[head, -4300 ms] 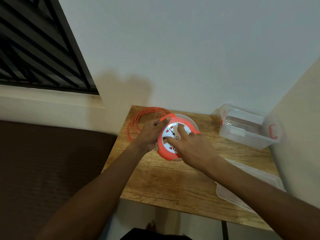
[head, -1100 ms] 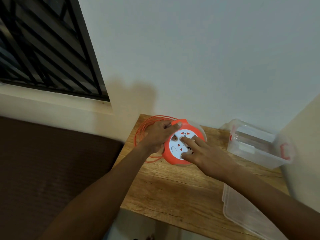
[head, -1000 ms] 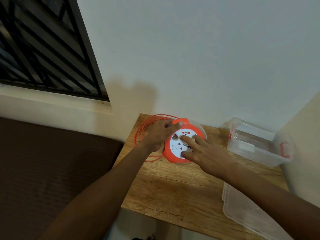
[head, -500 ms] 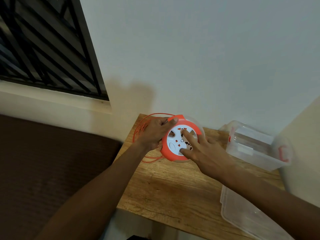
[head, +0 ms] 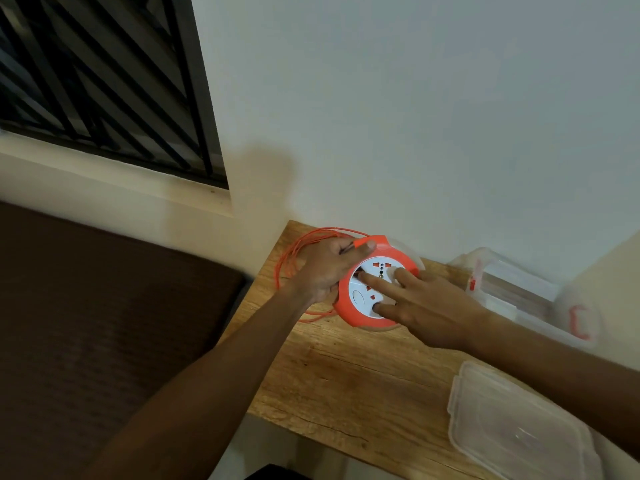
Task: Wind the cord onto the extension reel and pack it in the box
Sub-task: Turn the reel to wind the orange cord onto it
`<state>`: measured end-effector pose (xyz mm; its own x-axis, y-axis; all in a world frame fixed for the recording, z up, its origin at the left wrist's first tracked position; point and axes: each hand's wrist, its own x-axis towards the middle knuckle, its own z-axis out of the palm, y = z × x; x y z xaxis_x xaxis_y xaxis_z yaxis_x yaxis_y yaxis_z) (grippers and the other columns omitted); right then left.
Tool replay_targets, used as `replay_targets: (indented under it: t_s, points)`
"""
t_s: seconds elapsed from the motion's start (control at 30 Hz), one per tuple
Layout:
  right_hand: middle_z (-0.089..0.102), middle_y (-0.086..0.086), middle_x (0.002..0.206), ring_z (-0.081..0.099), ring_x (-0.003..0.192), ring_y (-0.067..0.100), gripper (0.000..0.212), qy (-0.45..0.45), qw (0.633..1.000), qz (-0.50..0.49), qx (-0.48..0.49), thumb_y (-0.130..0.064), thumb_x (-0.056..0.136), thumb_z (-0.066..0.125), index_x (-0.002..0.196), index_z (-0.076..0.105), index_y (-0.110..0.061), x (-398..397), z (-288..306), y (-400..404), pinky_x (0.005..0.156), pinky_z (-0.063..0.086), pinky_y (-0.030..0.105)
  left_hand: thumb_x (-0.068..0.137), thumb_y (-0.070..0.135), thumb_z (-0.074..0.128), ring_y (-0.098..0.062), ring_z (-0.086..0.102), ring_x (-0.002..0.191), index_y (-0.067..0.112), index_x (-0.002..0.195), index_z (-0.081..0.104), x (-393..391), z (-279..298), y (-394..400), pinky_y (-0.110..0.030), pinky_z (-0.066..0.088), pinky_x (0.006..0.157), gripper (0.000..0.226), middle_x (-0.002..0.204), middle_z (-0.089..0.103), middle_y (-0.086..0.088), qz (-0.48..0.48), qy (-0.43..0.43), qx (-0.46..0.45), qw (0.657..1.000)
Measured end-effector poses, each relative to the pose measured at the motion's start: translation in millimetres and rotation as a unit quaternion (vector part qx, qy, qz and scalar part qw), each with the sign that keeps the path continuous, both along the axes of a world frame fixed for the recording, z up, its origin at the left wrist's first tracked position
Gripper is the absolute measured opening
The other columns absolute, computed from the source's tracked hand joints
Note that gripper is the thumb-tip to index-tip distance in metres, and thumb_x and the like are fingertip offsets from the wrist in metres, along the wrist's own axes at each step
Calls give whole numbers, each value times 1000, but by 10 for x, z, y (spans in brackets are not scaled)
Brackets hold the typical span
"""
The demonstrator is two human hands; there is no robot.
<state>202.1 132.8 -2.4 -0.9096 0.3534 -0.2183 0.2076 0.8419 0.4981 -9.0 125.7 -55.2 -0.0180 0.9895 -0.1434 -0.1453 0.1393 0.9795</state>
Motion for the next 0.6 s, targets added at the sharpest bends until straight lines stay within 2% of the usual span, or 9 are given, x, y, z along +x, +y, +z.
replay_targets:
  t_s: [0.13, 0.2, 0.27, 0.33, 0.4, 0.47, 0.5, 0.53, 0.6]
  points:
    - [24, 14, 159, 51, 117, 39, 61, -50, 998, -12, 23, -35, 83, 75, 138, 49, -31, -140, 29, -9, 94, 46, 57, 96, 39, 76, -16, 75, 65, 5, 98, 75, -25, 3, 45, -25, 57, 51, 35, 83, 79, -10, -1, 11, 2, 1000]
    - [17, 18, 160, 54, 115, 42, 62, -50, 998, -29, 23, -32, 89, 68, 143, 38, -30, -192, -2, -50, 97, 43, 59, 97, 37, 76, -9, 62, 51, 10, 78, 67, -50, 11, 56, -19, 47, 44, 34, 66, 64, -3, -2, 14, 12, 1000]
    - [20, 26, 156, 59, 106, 44, 63, -26, 998, -60, 24, -26, 92, 63, 145, 31, -31, -251, -15, -94, 90, 48, 56, 97, 36, 75, -4, 45, 44, 20, 64, 54, -74, 24, 71, -15, 38, 42, 42, 56, 45, 7, 0, 23, 34, 999]
    - [33, 32, 147, 65, 94, 42, 63, -8, 995, -94, 32, -24, 91, 61, 146, 31, -31, -323, 5, -137, 78, 54, 50, 98, 35, 75, -5, 30, 47, 22, 65, 42, -86, 31, 74, -15, 30, 45, 48, 59, 29, 9, 11, 35, 50, 998]
    - [44, 34, 138, 68, 83, 39, 62, -1, 992, -115, 45, -25, 90, 61, 146, 35, -31, -373, 30, -162, 69, 57, 45, 99, 32, 74, -7, 29, 50, 19, 66, 41, -87, 26, 60, -16, 30, 47, 48, 61, 29, 7, 19, 22, 53, 998]
    - [49, 34, 134, 69, 76, 37, 63, 8, 990, -130, 49, -26, 91, 60, 148, 33, -30, -386, 42, -165, 64, 57, 42, 100, 29, 73, -10, 42, 57, 2, 74, 54, -86, 12, 42, -19, 39, 52, 42, 66, 43, -1, 20, -15, 48, 999]
    - [48, 33, 134, 69, 78, 37, 66, 8, 990, -134, 42, -26, 93, 58, 150, 26, -30, -380, 34, -153, 65, 57, 42, 100, 28, 73, -14, 52, 66, -9, 86, 61, -81, 14, 31, -22, 45, 56, 42, 74, 53, -7, 23, -33, 45, 998]
    - [47, 31, 135, 69, 82, 38, 68, 5, 990, -138, 32, -27, 95, 54, 152, 17, -31, -367, 20, -136, 68, 57, 43, 100, 28, 73, -18, 58, 74, -13, 97, 65, -72, 14, 23, -25, 51, 61, 42, 83, 59, -12, 26, -47, 44, 998]
    - [52, 29, 130, 68, 82, 37, 72, 15, 989, -146, 29, -25, 96, 53, 153, 9, -30, -359, 1, -117, 68, 57, 41, 99, 26, 74, -18, 66, 78, -7, 100, 71, -57, 0, 25, -26, 56, 63, 33, 89, 66, -13, 32, -60, 45, 997]
